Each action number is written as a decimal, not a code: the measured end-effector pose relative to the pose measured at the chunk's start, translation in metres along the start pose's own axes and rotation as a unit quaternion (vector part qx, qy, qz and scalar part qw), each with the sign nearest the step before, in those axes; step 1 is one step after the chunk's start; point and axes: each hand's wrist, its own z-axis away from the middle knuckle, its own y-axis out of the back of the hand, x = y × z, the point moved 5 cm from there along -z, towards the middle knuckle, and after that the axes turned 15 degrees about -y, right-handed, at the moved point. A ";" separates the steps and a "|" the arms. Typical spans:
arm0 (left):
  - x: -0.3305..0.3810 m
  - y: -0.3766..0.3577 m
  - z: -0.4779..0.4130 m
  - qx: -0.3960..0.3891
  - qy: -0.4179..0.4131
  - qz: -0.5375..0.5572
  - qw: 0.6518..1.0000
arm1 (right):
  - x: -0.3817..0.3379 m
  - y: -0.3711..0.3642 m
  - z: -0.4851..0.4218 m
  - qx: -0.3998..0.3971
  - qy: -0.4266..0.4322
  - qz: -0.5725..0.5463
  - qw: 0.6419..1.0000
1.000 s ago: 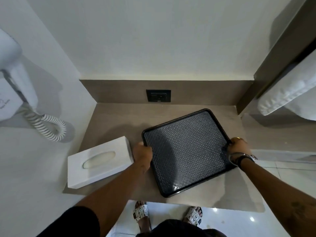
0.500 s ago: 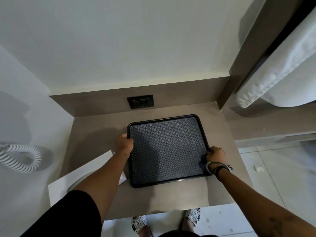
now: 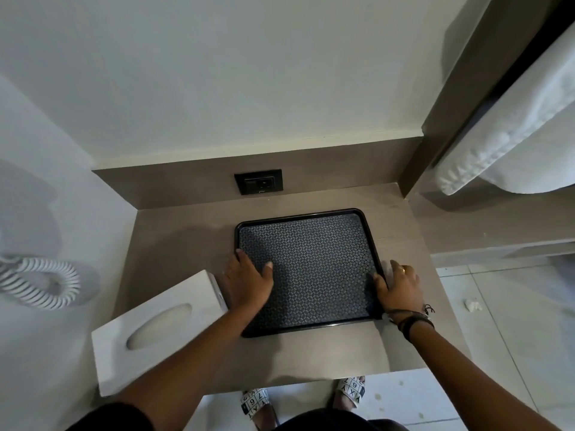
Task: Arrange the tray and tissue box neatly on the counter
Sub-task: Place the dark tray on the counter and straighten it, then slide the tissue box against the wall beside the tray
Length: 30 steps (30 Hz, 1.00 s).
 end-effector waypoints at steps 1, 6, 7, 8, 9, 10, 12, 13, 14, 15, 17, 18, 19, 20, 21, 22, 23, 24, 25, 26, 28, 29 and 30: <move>0.005 -0.009 0.014 -0.019 -0.037 -0.004 0.999 | -0.001 0.002 0.008 0.018 0.023 0.004 1.000; 0.004 -0.045 0.078 -0.076 -0.162 -0.065 0.982 | -0.004 -0.024 0.068 0.039 0.180 0.090 0.979; 0.002 -0.050 0.087 -0.083 -0.174 -0.078 0.978 | -0.003 -0.035 0.078 0.027 0.205 0.107 0.972; -0.001 -0.053 0.094 -0.085 -0.187 -0.087 0.975 | -0.002 -0.044 0.085 0.014 0.222 0.120 0.968; -0.003 -0.055 0.100 -0.085 -0.201 -0.094 0.971 | 0.001 -0.053 0.090 0.000 0.231 0.131 0.964; -0.005 -0.056 0.105 -0.084 -0.217 -0.100 0.967 | 0.003 -0.061 0.091 -0.014 0.234 0.140 0.962; -0.009 -0.060 0.113 -0.080 -0.250 -0.119 0.958 | 0.005 -0.072 0.091 -0.041 0.237 0.157 0.958; -0.011 -0.063 0.116 -0.082 -0.262 -0.129 0.953 | 0.006 -0.076 0.090 -0.051 0.238 0.164 0.956; -0.012 -0.066 0.119 -0.087 -0.270 -0.137 0.949 | 0.006 -0.079 0.089 -0.061 0.238 0.170 0.954; -0.014 -0.070 0.122 -0.090 -0.274 -0.143 0.947 | 0.006 -0.081 0.088 -0.068 0.236 0.172 0.954; -0.016 -0.075 0.124 -0.093 -0.273 -0.146 0.946 | 0.006 -0.084 0.087 -0.073 0.231 0.171 0.955; -0.017 -0.076 0.124 -0.093 -0.269 -0.144 0.948 | 0.005 -0.084 0.086 -0.071 0.228 0.170 0.956; -0.018 -0.076 0.122 -0.094 -0.266 -0.142 0.949 | 0.004 -0.085 0.085 -0.070 0.225 0.171 0.957; -0.018 -0.076 0.119 -0.094 -0.264 -0.141 0.949 | 0.002 -0.085 0.083 -0.069 0.223 0.171 0.957; -0.019 -0.075 0.116 -0.095 -0.264 -0.141 0.949 | -0.002 -0.084 0.081 -0.069 0.222 0.169 0.958; -0.019 -0.074 0.111 -0.097 -0.264 -0.140 0.949 | -0.006 -0.084 0.079 -0.070 0.222 0.169 0.958; -0.020 -0.072 0.106 -0.099 -0.261 -0.140 0.950 | -0.010 -0.084 0.077 -0.070 0.223 0.169 0.958; -0.021 -0.071 0.099 -0.100 -0.257 -0.140 0.951 | -0.014 -0.084 0.074 -0.070 0.223 0.170 0.957; -0.022 -0.070 0.092 -0.101 -0.250 -0.140 0.953 | -0.019 -0.083 0.071 -0.069 0.223 0.171 0.957; -0.023 -0.069 0.085 -0.102 -0.241 -0.138 0.955 | -0.024 -0.083 0.069 -0.067 0.223 0.170 0.958; -0.024 -0.069 0.071 -0.107 -0.224 -0.128 0.960 | -0.033 -0.083 0.063 -0.068 0.223 0.163 0.959; -0.024 -0.069 0.064 -0.109 -0.219 -0.125 0.961 | -0.039 -0.083 0.060 -0.068 0.224 0.161 0.959; -0.025 -0.068 0.058 -0.110 -0.214 -0.124 0.963 | -0.044 -0.082 0.056 -0.066 0.226 0.158 0.959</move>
